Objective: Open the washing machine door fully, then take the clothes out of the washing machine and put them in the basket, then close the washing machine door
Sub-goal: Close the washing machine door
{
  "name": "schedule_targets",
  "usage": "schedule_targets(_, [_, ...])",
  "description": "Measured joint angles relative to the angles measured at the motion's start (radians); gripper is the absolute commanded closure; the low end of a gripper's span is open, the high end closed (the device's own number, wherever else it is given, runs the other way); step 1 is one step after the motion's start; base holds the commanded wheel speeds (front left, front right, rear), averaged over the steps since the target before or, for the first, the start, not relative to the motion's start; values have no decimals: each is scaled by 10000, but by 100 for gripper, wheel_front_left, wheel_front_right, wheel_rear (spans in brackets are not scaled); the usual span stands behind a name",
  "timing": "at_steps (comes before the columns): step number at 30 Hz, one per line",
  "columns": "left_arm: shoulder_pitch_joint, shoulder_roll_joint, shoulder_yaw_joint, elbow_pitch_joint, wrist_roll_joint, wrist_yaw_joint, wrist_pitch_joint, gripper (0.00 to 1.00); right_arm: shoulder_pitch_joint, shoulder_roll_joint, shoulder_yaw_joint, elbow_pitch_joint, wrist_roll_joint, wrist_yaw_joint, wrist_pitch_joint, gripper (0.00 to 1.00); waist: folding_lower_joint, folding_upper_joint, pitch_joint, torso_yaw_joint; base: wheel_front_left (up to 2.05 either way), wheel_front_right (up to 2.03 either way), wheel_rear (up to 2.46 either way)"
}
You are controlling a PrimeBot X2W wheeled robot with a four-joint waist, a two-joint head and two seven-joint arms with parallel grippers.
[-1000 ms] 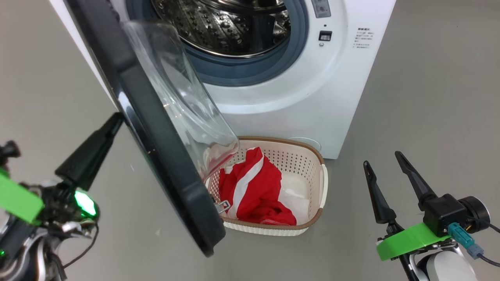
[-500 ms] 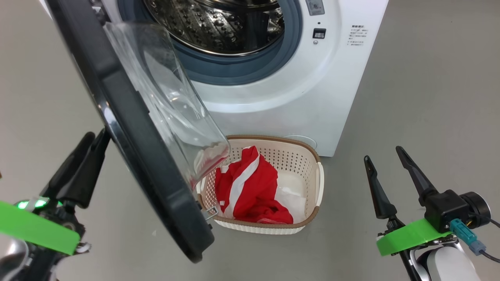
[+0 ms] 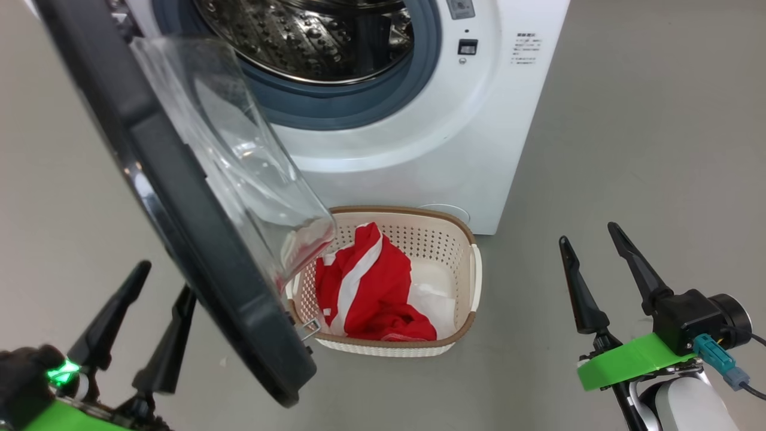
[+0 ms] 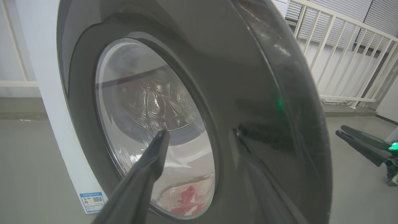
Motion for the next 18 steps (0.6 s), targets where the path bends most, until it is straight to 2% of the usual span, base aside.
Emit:
schedule_targets(7, [167,-44,73,278,1147,-2,-307,0,-1,-2,0,-2,82,0,0,0,1,0,-44,-143,0,0,0])
schedule_targets(12, [646,-535,546,244,1718,-4,-307,0,0,-2,0,4,88,0,0,0,0,0,-192,-214,0,0,0])
schedule_targets(18, [1241,-1022,1177,-27,1737,-4,-307,0,12,0,-15,-2,88,0,0,0,1,0,-358,-284,0,0,0])
